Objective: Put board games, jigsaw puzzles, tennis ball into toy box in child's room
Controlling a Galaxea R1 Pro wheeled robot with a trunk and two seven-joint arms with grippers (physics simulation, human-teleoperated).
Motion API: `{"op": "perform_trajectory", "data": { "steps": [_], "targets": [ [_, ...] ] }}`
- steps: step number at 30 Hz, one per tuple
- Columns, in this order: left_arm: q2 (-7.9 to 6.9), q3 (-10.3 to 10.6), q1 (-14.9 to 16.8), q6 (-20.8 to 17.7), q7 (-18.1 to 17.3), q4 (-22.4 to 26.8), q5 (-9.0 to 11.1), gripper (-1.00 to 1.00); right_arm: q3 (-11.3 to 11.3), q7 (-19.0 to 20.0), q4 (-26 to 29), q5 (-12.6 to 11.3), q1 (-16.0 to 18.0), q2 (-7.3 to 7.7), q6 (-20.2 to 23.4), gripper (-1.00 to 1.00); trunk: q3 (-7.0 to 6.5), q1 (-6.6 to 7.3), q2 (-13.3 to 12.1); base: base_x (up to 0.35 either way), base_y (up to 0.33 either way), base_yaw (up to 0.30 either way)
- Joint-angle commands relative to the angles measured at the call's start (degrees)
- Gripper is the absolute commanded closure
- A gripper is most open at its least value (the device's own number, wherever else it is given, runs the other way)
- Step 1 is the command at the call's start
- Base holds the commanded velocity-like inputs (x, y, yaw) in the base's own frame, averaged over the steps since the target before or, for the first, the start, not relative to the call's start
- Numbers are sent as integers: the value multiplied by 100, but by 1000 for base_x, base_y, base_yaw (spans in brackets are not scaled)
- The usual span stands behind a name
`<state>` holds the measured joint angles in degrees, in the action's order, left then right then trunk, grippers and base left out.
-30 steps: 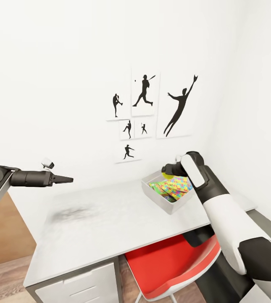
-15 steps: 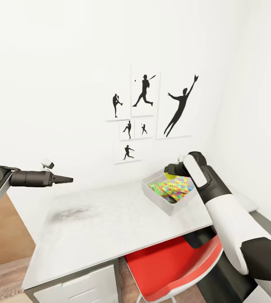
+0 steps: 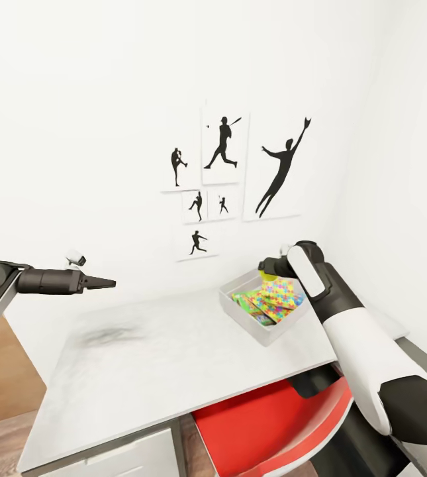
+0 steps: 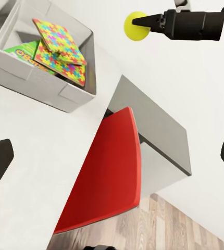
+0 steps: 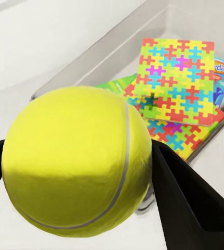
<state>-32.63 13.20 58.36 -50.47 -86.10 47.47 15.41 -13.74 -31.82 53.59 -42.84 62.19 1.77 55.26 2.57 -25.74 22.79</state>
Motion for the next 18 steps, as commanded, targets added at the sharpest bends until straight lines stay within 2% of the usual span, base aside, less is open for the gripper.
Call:
{"op": "perform_trajectory", "data": {
  "steps": [1,18],
  "targets": [
    [-7,25,9,-60,-13,-1,24,-100,-23,-69,4,-75,6,7,-4,100,14,-5,13,62,-172,0],
    [2,25,9,-59,-11,-1,32,-100,-41,-67,11,-75,3,-2,-7,100,14,-5,13,42,-143,0]
  ]
}}
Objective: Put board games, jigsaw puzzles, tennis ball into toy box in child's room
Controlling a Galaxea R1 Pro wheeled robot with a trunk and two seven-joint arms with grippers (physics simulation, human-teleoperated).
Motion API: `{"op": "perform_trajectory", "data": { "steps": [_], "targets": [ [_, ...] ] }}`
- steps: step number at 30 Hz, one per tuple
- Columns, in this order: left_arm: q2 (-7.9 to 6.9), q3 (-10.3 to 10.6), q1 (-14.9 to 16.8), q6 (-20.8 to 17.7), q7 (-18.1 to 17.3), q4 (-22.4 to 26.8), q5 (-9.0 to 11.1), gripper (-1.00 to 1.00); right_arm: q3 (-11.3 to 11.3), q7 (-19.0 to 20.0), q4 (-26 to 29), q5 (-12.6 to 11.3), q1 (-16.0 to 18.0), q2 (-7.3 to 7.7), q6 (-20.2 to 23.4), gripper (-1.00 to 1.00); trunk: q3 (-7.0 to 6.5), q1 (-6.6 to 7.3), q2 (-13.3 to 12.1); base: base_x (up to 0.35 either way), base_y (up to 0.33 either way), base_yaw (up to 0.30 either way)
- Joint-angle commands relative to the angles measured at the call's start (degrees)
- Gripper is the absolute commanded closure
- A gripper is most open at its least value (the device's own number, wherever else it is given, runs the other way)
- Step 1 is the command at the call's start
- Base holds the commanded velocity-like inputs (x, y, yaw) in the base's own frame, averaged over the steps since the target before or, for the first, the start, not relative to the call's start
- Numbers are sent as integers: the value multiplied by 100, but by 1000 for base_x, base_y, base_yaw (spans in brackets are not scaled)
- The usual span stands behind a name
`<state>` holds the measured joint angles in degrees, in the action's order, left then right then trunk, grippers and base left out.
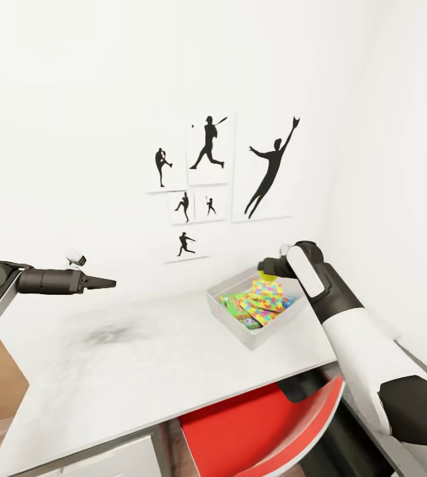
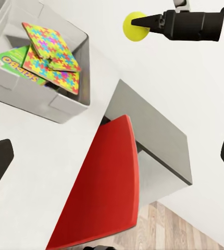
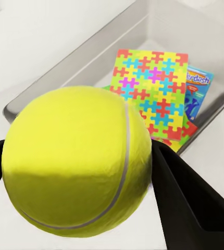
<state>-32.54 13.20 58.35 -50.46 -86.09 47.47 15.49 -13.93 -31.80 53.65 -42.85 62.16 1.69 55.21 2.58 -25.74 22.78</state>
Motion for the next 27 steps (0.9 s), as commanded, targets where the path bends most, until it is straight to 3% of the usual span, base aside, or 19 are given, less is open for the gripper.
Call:
{"op": "perform_trajectory", "data": {
  "steps": [1,27],
  "targets": [
    [-7,25,9,-60,-13,0,24,-100,-22,-67,5,-74,7,7,-2,100,14,-5,14,46,-138,0],
    [17,25,-8,-60,-22,-4,39,-100,-22,-63,19,-90,7,-25,38,100,18,-5,14,27,-43,10]
  ]
}}
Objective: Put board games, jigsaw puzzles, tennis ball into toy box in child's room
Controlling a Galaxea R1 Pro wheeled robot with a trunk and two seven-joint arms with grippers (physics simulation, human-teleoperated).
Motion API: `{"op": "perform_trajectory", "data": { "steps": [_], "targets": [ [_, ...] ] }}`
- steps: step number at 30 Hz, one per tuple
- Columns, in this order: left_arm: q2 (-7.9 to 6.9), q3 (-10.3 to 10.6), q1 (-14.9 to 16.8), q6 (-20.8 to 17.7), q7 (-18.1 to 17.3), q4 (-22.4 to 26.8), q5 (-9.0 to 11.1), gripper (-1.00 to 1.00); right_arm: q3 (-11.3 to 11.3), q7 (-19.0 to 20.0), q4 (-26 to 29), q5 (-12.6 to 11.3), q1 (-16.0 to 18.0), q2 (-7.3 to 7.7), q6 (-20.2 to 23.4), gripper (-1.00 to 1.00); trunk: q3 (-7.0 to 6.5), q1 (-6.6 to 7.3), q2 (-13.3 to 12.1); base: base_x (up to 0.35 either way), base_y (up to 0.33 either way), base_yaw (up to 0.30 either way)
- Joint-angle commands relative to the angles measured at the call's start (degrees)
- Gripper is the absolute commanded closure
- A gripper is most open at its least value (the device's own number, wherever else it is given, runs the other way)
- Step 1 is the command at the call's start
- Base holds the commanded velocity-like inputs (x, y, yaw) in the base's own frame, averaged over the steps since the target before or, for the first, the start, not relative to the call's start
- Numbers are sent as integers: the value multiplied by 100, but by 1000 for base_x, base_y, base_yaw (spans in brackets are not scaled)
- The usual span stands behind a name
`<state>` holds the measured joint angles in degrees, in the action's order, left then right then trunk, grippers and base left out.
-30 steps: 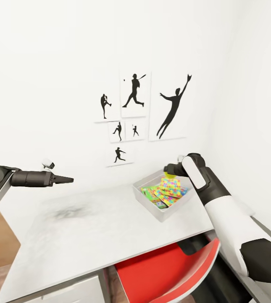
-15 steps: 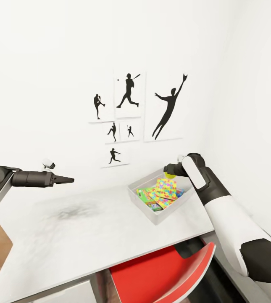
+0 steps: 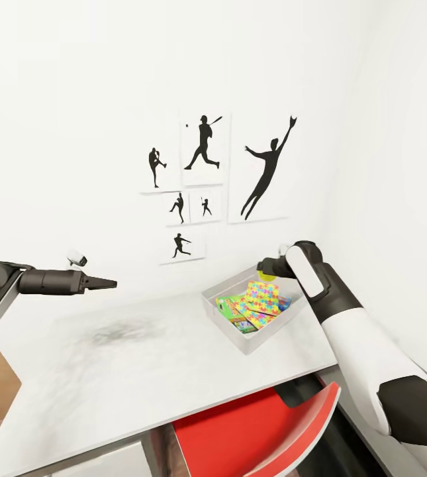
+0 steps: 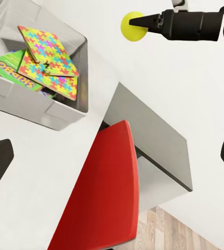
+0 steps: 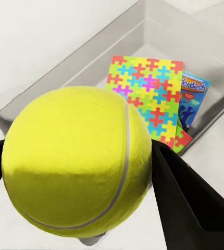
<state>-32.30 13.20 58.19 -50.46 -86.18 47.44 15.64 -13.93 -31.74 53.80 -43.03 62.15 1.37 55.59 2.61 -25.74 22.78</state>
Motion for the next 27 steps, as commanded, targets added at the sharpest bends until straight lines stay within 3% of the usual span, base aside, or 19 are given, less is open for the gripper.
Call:
{"op": "perform_trajectory", "data": {
  "steps": [1,16,20,24,27],
  "targets": [
    [-6,25,9,-61,-13,-1,25,-100,-20,-72,1,-73,7,5,4,100,14,-4,14,0,0,0],
    [30,-16,12,-152,-30,8,67,-100,-4,-72,-24,-96,7,4,219,100,14,-4,14,0,0,0],
    [163,-44,37,-298,-49,44,69,-100,-1,-70,-12,-92,7,-20,203,100,14,-4,14,0,0,0],
    [392,-339,64,-510,-47,53,58,-100,-1,-68,-26,-84,7,-30,186,100,17,-4,14,0,0,0],
    [456,-556,68,-545,-44,55,55,-100,-3,-67,-33,-77,7,-27,180,100,30,-4,14,0,0,0]
  ]
}}
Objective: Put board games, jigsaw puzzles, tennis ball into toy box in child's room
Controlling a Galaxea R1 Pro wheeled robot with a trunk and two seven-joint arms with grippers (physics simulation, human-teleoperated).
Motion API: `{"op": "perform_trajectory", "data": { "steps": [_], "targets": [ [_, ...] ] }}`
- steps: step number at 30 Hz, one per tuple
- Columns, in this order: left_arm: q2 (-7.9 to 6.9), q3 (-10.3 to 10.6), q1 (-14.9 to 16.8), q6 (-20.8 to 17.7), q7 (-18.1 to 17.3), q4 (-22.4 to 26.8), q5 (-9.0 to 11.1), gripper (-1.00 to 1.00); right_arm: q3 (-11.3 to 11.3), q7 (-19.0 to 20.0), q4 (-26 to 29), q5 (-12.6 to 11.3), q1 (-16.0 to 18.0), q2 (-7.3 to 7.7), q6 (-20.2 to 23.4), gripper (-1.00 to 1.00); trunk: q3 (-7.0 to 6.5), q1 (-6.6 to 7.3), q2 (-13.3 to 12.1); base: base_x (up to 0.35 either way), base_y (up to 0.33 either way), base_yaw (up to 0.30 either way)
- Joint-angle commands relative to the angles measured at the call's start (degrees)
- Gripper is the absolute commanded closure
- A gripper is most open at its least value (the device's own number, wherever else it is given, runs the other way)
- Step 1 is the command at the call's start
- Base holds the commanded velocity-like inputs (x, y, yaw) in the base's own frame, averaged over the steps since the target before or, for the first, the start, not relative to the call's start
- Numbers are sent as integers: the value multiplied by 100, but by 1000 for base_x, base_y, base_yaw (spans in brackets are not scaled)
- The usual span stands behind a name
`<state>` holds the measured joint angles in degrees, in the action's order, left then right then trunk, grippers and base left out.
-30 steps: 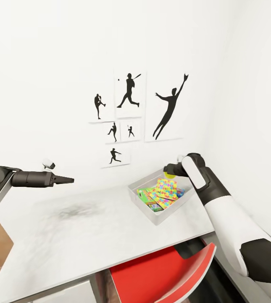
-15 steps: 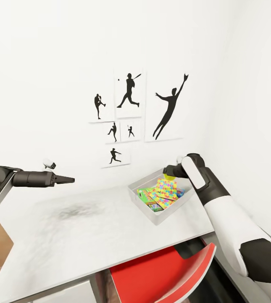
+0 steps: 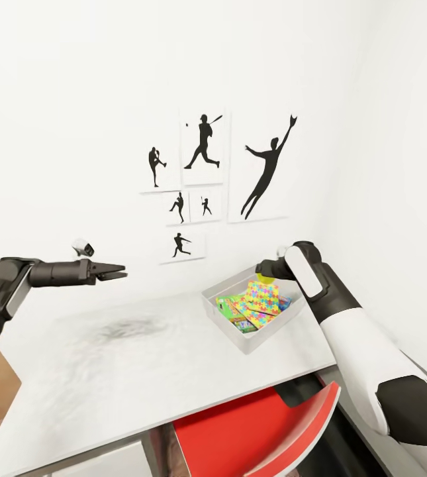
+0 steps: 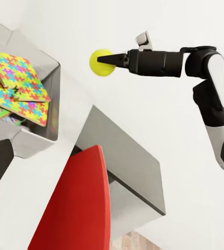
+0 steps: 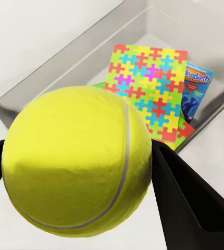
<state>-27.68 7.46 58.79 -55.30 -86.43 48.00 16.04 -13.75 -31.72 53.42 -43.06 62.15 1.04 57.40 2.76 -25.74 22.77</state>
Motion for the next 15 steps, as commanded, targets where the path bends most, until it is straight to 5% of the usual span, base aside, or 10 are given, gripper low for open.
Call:
{"op": "perform_trajectory", "data": {
  "steps": [1,15],
  "targets": [
    [5,-32,9,-67,-20,-1,18,-100,-22,-68,3,-73,7,8,-4,100,21,-4,14,0,0,0],
    [36,-139,9,-68,-57,-1,71,-100,-23,-68,-5,-59,7,21,-110,100,147,-4,14,0,0,0]
  ]
}}
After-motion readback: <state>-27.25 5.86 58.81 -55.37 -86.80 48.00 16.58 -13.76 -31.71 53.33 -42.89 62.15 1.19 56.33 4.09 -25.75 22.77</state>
